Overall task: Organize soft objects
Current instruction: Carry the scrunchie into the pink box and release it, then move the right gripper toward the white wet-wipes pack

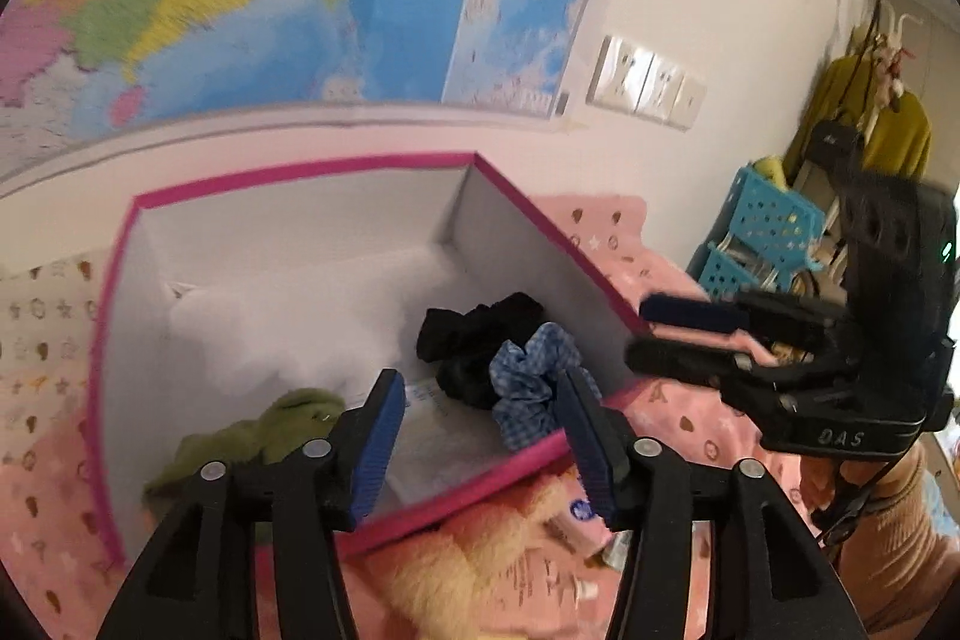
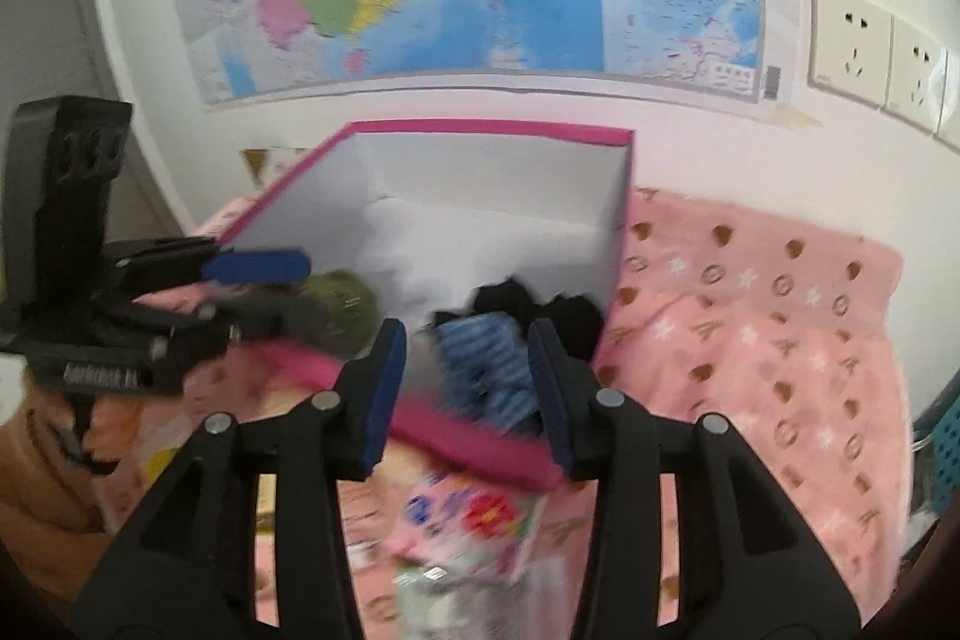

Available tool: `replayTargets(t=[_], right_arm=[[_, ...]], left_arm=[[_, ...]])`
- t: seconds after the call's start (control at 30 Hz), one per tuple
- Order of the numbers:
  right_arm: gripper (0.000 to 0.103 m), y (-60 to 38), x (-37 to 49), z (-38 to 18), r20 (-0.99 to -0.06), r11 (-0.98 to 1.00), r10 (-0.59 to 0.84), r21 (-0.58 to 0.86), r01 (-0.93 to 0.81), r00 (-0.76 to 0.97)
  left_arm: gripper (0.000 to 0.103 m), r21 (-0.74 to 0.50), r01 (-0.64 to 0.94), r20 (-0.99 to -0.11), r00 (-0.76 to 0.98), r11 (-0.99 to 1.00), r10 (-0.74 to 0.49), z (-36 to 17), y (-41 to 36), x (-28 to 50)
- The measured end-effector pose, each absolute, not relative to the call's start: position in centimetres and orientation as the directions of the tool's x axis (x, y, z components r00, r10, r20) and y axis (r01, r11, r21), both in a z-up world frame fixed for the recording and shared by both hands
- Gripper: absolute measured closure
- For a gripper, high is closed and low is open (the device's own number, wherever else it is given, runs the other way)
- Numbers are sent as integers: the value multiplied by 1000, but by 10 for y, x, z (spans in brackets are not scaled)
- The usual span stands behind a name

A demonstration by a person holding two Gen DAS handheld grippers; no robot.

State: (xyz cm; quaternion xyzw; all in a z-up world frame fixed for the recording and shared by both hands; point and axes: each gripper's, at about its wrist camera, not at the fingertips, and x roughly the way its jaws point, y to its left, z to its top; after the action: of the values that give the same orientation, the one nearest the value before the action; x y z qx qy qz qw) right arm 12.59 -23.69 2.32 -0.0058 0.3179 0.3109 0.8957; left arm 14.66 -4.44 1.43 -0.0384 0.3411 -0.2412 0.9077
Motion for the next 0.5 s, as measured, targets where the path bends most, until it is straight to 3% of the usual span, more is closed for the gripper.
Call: replayTargets(t=[0.17, 0.5], right_arm=[[58, -226, 88, 8, -562, 720, 659, 279, -635, 500], [58, -201, 65, -51, -636, 699, 675, 387, -602, 375]], left_arm=[[45, -227, 415, -565, 681, 881, -466, 20, -17, 108], [44, -280, 360, -630, 631, 890, -454, -21, 12, 76]])
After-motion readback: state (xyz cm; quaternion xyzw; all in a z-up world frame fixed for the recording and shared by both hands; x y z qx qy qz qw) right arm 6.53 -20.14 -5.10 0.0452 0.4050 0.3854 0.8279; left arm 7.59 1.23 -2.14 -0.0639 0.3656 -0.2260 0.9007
